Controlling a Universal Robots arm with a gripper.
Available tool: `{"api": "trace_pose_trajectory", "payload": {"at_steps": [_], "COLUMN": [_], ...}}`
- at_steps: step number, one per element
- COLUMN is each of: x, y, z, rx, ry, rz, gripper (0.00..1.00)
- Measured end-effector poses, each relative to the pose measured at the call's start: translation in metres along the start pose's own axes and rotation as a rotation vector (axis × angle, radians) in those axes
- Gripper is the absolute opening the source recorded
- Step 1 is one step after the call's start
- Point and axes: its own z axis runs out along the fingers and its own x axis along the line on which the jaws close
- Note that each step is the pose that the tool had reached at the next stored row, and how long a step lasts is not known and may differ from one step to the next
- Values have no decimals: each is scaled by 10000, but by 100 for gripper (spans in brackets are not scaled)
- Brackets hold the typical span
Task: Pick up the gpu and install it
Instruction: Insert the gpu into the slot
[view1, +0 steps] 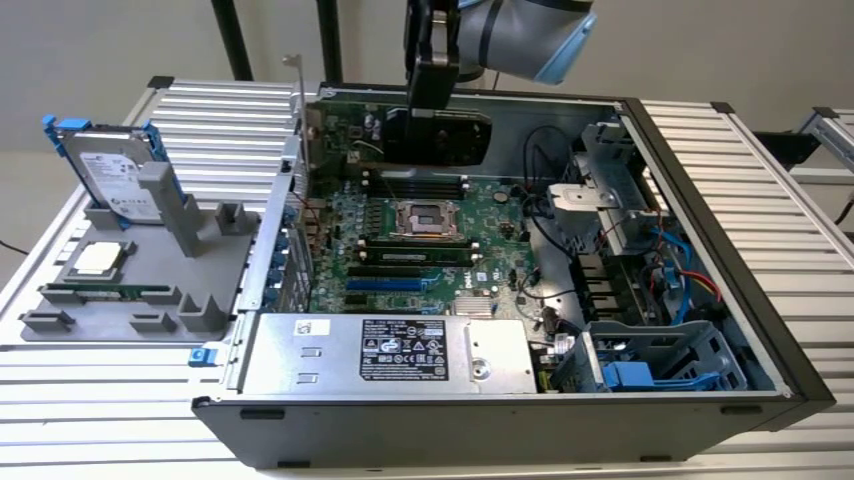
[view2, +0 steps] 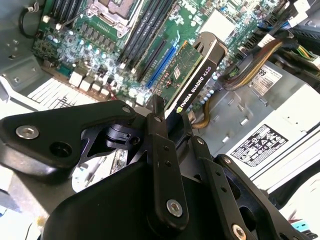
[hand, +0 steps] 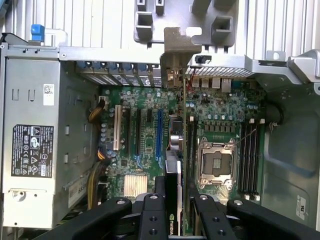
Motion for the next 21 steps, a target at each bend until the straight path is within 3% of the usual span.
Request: {"api": "trace_pose_trajectory", "payload": {"at_steps": [21], "x": [0], "y": [-42], "z": [69], "rx": [30], "ry": [-4], "rz": [109], "gripper": [0]}}
